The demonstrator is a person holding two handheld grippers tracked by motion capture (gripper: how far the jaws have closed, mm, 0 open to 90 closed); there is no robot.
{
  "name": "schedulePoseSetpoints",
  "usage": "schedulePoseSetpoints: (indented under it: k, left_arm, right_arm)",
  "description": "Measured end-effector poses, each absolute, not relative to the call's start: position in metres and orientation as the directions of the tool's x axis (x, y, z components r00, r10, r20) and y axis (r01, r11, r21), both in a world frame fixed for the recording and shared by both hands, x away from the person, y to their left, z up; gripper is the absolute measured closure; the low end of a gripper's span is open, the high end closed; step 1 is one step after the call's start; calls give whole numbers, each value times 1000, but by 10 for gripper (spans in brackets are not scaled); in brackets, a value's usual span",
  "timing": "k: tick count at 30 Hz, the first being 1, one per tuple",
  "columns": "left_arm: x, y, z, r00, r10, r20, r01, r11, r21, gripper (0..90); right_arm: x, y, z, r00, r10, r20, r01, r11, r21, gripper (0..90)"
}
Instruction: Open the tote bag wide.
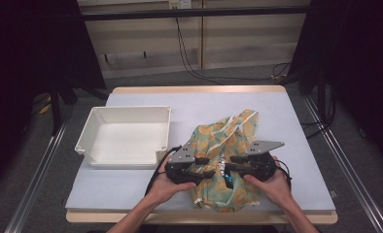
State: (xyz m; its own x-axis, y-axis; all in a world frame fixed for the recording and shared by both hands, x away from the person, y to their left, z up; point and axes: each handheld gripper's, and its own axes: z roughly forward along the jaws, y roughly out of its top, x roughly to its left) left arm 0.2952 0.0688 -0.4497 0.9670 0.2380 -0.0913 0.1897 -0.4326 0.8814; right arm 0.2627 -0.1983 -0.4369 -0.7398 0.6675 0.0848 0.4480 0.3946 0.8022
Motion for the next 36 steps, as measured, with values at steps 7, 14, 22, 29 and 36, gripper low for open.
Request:
schedulePoseSetpoints:
  k: [7,14,22,29,36]
  left_arm:
    - [294,69,-452,965,243,-95,196,-433,880,449]
    - [294,71,-454,967,240,-86,189,-444,876,431]
    - [294,74,-455,965,244,-92,196,-442,875,426]
    - [295,77,-451,961,255,-105,210,-430,878,386]
    - [283,86,-425,966,240,-93,182,-378,908,365]
  right_arm:
    - [250,-229,-431,-705,700,117,454,318,833,900]
    - [231,-266,-437,-649,748,138,477,259,840,900]
    - [214,-296,-444,-599,791,128,501,245,830,900]
    - [209,-308,-454,-567,811,144,527,223,820,874]
    - [205,-298,-438,-592,794,136,471,205,858,613]
